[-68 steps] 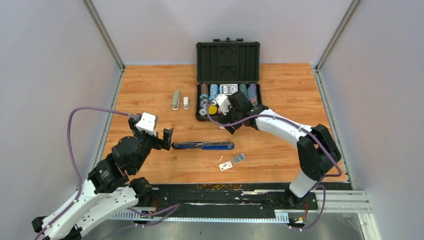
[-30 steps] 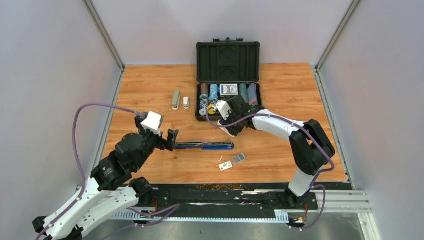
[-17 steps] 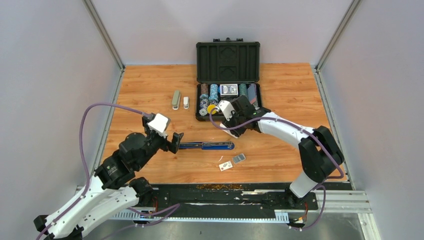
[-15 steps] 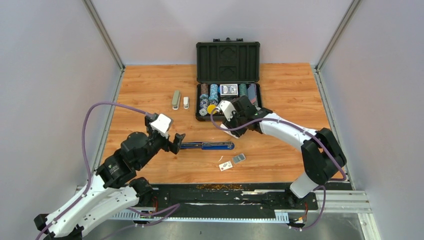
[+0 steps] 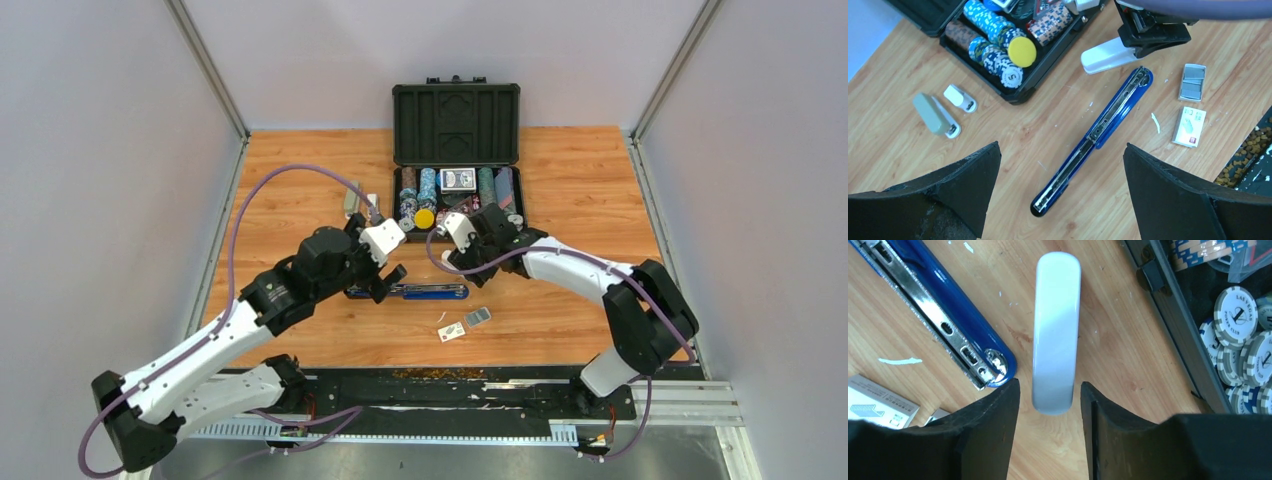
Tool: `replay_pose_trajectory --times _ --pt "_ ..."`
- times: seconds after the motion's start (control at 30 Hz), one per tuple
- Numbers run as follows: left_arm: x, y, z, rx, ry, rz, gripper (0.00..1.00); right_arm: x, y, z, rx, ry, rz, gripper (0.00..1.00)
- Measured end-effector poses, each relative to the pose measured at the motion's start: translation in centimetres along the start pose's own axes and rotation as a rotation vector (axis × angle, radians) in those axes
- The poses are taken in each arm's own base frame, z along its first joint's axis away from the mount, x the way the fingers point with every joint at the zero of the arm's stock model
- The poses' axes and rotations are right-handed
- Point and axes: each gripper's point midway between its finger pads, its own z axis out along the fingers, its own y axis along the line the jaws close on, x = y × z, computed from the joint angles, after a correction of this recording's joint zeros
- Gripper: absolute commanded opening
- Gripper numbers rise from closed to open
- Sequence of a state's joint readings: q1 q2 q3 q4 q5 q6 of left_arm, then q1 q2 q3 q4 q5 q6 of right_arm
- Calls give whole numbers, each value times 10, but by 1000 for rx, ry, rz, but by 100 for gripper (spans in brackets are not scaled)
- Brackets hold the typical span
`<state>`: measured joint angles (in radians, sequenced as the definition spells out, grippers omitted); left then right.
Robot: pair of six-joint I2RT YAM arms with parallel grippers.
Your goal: Load the staples into the stapler
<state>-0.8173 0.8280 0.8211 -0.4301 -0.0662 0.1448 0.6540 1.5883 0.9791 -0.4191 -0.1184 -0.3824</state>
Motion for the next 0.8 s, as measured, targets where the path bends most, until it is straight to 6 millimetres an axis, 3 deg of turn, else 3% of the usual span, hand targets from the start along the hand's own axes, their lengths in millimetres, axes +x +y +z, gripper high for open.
replay_pose_trajectory --times 0.17,0.27,0.5,0.8 --pt "-6 -9 24 75 38 77 98 -2 1 -19 44 -101 29 75" --pt "-5 -16 41 132 58 144 97 -6 -9 -51 156 -232 68 84" --pt "-2 -37 83 283 45 328 98 -16 -52 -121 484 -492 226 86" --pt "-7 -62 135 406 -57 497 98 18 -81 -169 773 -648 428 88"
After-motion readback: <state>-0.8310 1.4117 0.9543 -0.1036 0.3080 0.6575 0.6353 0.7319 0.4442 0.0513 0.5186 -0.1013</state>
